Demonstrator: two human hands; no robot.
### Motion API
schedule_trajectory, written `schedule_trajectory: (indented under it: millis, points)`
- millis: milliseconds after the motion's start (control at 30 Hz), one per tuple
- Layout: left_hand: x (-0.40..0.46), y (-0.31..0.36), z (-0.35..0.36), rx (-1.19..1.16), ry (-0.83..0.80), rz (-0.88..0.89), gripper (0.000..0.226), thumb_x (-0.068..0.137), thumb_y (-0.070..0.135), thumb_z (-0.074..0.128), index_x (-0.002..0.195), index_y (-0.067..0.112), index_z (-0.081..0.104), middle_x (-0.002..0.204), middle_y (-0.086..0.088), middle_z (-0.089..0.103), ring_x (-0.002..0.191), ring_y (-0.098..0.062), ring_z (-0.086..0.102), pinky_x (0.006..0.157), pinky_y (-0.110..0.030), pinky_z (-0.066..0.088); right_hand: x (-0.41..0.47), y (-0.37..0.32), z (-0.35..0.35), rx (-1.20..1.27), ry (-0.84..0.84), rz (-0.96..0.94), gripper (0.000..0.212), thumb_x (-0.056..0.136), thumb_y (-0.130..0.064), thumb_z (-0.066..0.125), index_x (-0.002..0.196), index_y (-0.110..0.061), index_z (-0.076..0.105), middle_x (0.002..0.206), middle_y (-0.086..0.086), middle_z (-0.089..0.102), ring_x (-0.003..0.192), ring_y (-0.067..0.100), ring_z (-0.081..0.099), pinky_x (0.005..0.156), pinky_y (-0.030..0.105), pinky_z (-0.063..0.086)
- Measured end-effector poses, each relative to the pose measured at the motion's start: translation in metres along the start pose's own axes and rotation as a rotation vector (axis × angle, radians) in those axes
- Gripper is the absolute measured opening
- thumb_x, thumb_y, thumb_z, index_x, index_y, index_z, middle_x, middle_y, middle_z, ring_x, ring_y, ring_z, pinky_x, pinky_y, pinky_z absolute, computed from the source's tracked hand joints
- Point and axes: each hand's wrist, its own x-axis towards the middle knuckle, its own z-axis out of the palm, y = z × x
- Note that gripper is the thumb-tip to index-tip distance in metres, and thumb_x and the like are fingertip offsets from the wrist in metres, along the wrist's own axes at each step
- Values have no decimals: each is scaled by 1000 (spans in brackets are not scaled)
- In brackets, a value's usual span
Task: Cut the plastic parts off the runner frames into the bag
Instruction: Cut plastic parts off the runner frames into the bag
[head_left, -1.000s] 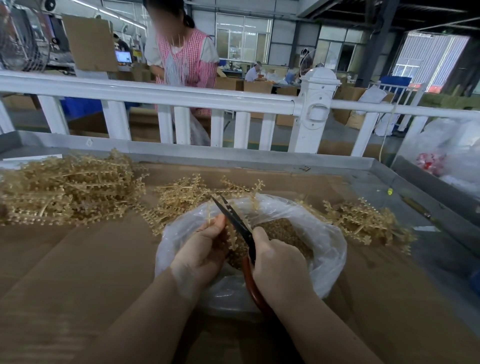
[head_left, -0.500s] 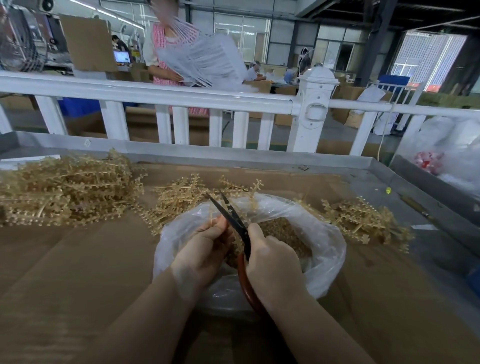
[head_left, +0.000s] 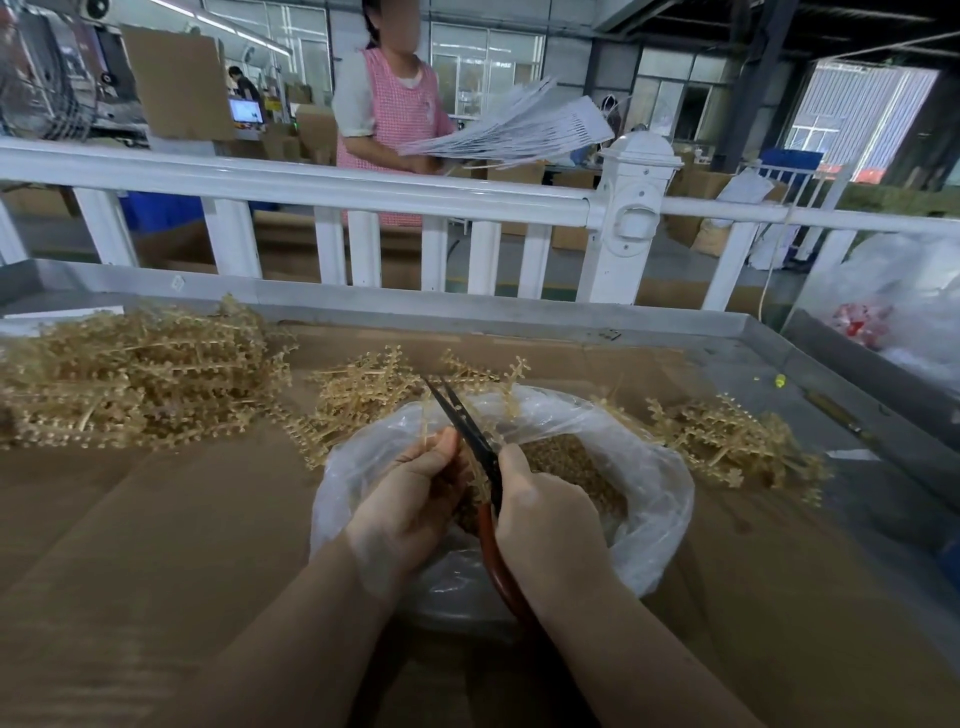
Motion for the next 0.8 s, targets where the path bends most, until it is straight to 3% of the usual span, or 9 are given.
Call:
schedule_trajectory:
  millis: [67,133,300,367,500,633,800]
  points:
    - [1,0,0,-35,19,19,39,78,15,59,116,11,53,118,-16,51,109,-28,48,106,-47,40,-1,2,1,-3,-37,-21,17,85,-4,58,102,-2,61,56,7,59,49,24,59,46,25,33]
    - [2,0,0,-42,23,31,37,75,15,60,112,9,56,116,-16,52,108,-28,49,105,-45,40,-3,4,2,13,-56,-38,18,93,-13,50,108,-8,56,65,4,61,58,22,61,52,24,36]
    - [2,-3,-1,-16,39,50,10,90,12,54,95,7,61,94,-13,63,83,-23,62,64,-33,59,-7,9,0,72,-64,-30,18,94,-33,40,108,-21,45,78,-4,54,74,16,57,63,20,37]
    - [3,-3,0,-5,59,54,10,92,11,52,90,8,62,89,-11,64,78,-22,63,59,-32,58,-8,11,0,78,-56,-36,18,94,-34,42,107,-22,45,79,-4,54,75,16,57,65,21,40]
    - [3,-1,2,-7,76,57,12,93,12,52,95,7,62,95,-13,65,82,-24,64,71,-38,53,-10,11,0,108,-36,-47,16,92,-31,48,103,-19,49,78,-1,57,75,18,57,68,27,47]
    - [1,-1,3,-11,84,58,14,93,12,51,100,6,61,104,-16,61,89,-26,61,82,-39,51,-11,11,0,124,-20,-51,17,91,-31,49,105,-20,50,79,-1,57,75,18,57,69,26,46]
    - [-1,-1,3,9,90,62,12,94,12,51,96,7,62,99,-14,63,85,-25,63,74,-39,52,-12,10,1,124,-14,-44,17,92,-33,47,105,-22,48,81,-2,57,78,17,56,71,26,46]
